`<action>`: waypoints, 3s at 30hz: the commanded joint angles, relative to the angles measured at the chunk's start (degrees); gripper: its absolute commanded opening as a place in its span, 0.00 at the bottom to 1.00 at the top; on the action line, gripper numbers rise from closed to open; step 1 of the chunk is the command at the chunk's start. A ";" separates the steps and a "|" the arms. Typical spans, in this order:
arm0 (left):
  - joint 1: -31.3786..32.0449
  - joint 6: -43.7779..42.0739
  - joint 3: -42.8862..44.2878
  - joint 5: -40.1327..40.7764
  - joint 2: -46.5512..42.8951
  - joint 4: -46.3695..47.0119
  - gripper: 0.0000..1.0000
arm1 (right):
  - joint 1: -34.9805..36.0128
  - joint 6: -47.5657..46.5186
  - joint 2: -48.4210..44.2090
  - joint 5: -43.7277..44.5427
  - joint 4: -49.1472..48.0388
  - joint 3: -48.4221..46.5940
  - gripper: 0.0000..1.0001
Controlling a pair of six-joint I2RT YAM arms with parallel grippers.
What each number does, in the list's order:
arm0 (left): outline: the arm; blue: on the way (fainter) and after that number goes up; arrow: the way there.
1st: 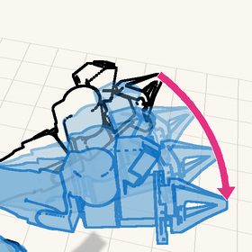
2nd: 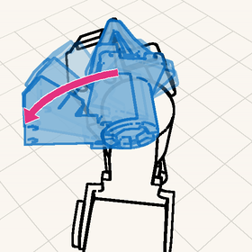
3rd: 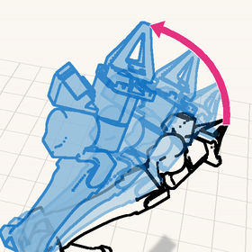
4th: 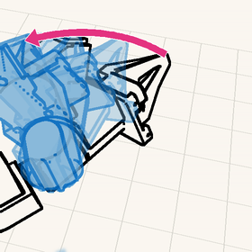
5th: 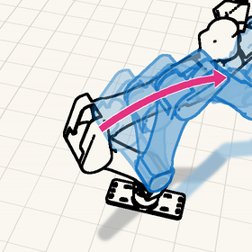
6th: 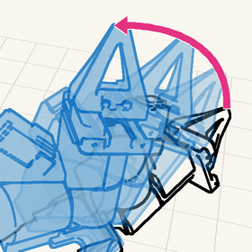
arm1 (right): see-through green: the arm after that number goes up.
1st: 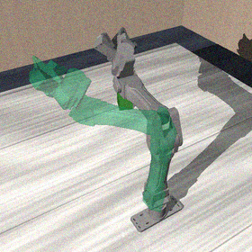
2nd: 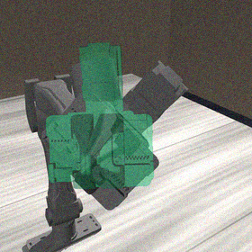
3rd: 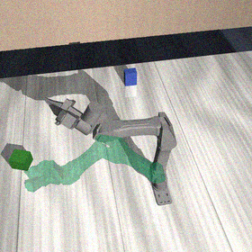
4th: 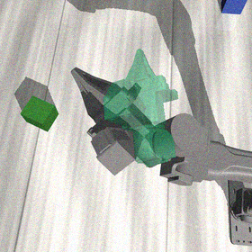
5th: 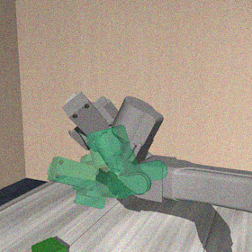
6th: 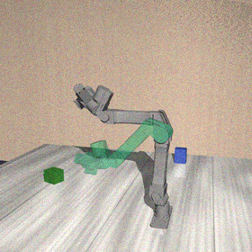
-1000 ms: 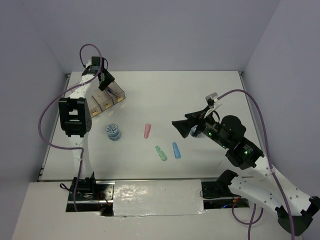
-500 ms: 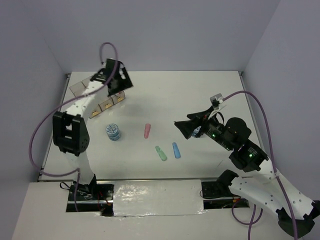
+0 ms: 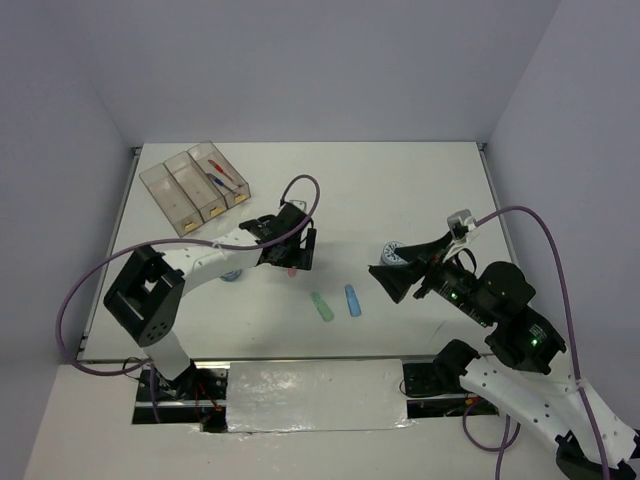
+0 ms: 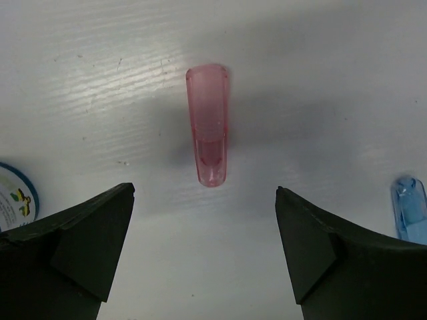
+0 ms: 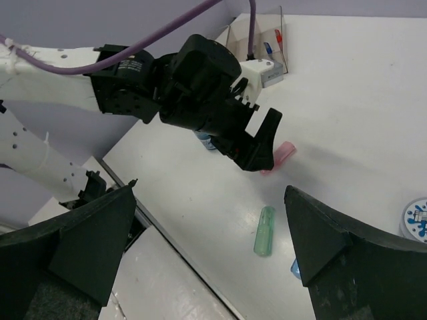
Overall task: Sort the stationery into containers
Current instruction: Pick up the pen from the center of the board, then place the pen in the storage box, then pick up the pen from the center of the board.
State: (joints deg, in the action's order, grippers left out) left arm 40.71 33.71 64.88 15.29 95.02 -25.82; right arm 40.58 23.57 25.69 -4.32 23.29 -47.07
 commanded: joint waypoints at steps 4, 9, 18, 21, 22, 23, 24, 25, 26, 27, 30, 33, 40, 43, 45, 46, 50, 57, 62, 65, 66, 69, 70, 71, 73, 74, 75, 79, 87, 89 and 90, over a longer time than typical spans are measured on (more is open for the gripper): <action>0.07 -1.63 1.74 1.32 6.22 7.10 0.99 | 0.03 0.25 -2.58 -1.30 2.38 3.56 1.00; -0.36 -1.20 3.05 -0.17 11.41 8.69 0.88 | 0.03 0.25 -2.05 -1.75 1.85 4.88 1.00; -0.72 -1.46 3.58 2.29 12.29 6.67 0.03 | 0.03 -0.37 -1.17 -3.68 -0.17 5.06 1.00; -1.15 -1.46 5.16 4.21 8.70 4.22 0.00 | 0.12 -0.63 -0.91 -4.21 -0.52 4.62 1.00; -1.68 -0.94 5.95 4.92 6.34 3.25 0.00 | 0.03 -0.72 -0.91 -4.38 -0.87 4.70 1.00; -3.77 -0.58 8.05 5.36 5.18 2.02 0.00 | 0.12 -0.81 -0.91 -4.73 -1.22 4.97 1.00; -5.19 -0.41 9.02 5.28 3.08 0.35 0.00 | 0.03 -0.90 -0.82 -5.61 -1.92 5.06 1.00; -6.77 -0.32 9.99 5.19 2.45 -0.45 0.00 | 0.03 -0.98 -0.73 -6.05 -2.37 5.23 1.00; -10.44 0.03 12.26 5.28 2.10 -1.50 0.00 | 0.03 -0.98 -0.56 -6.49 -2.72 5.58 1.00; -12.56 0.56 13.24 4.84 1.84 -3.25 0.00 | 0.03 -0.98 -0.56 -7.19 -3.33 5.85 1.00; -20.65 2.92 17.81 4.05 1.92 -5.64 0.00 | 0.03 -1.16 -0.47 -7.81 -4.39 6.90 1.00; -27.51 5.39 22.03 4.22 2.27 -6.52 0.00 | 0.03 -1.69 -0.03 -7.99 -4.65 7.25 1.00; -39.56 5.05 40.29 2.56 17.90 -8.89 0.00 | 0.03 -1.51 1.46 -12.11 -7.11 8.92 1.00; -42.10 4.96 44.96 1.85 23.35 -8.54 0.00 | 0.11 -1.77 2.25 -12.56 -8.26 9.89 1.00; -42.99 5.57 47.43 3.08 26.60 -9.85 0.00 | 0.03 -1.95 3.05 -12.73 -8.78 10.07 1.00; -43.69 5.92 48.75 2.99 27.31 -9.95 0.00 | 0.12 -2.30 3.74 -12.82 -8.87 10.07 1.00; -44.58 6.54 48.67 1.68 28.90 -7.84 0.08 | 0.03 -3.01 5.76 -13.44 -9.84 9.98 1.00; -44.66 7.68 45.08 1.68 28.29 -6.52 0.74 | 0.03 -3.01 9.72 -15.19 -12.83 9.10 1.00; -44.75 8.29 46.47 2.46 28.90 -9.76 0.99 | 0.12 -2.22 10.08 -15.90 -13.53 9.10 1.00; -44.58 8.82 48.14 2.90 28.12 -13.18 0.99 | 0.03 -2.48 9.64 -15.55 -12.75 8.92 1.00; -43.97 9.09 47.97 2.99 26.20 -13.90 0.99 | 0.12 -2.65 9.12 -15.29 -12.48 8.66 1.00; -39.51 10.49 42.72 3.25 18.03 -14.87 0.99 | 0.12 -3.35 8.06 -13.09 -10.73 7.70 1.00; -37.30 11.28 40.26 4.91 15.31 -14.43 0.99 | -0.06 -3.44 7.62 -11.95 -9.94 7.26 1.00; -35.19 12.42 34.41 6.58 9.19 -13.82 0.99 | 0.03 -3.27 7.10 -7.94 -7.41 6.73 1.00; -27.20 16.53 27.26 11.13 -0.21 -12.59 0.99 | 0.03 -2.57 5.16 -2.48 -2.32 4.54 1.00; -21.08 19.87 19.83 12.73 -2.97 -12.58 0.99 | 0.03 -1.09 3.68 3.99 -0.46 2.88 1.00; -17.89 22.42 15.93 13.79 -5.79 -11.63 0.99 | 0.03 -0.20 3.05 8.32 1.83 1.82 1.00; -0.67 41.37 2.82 22.47 -13.36 -13.89 0.99 | -0.06 3.49 1.82 23.02 13.24 -3.80 1.00; 22.39 57.51 6.65 23.65 -2.05 -24.71 0.99 | -0.06 4.02 3.40 26.03 20.48 -4.88 1.00; 23.62 56.82 8.50 22.69 2.52 -23.76 0.99 | -0.06 3.50 2.44 24.01 19.34 -3.74 1.00; 23.71 55.42 8.94 20.77 3.93 -22.70 0.98 | 0.11 3.41 2.00 23.31 18.73 -3.30 1.00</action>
State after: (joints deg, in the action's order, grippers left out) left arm 63.72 85.62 70.85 35.70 96.68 -47.24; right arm 40.62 26.76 28.42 18.68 40.77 -51.20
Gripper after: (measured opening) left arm 0.985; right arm 0.996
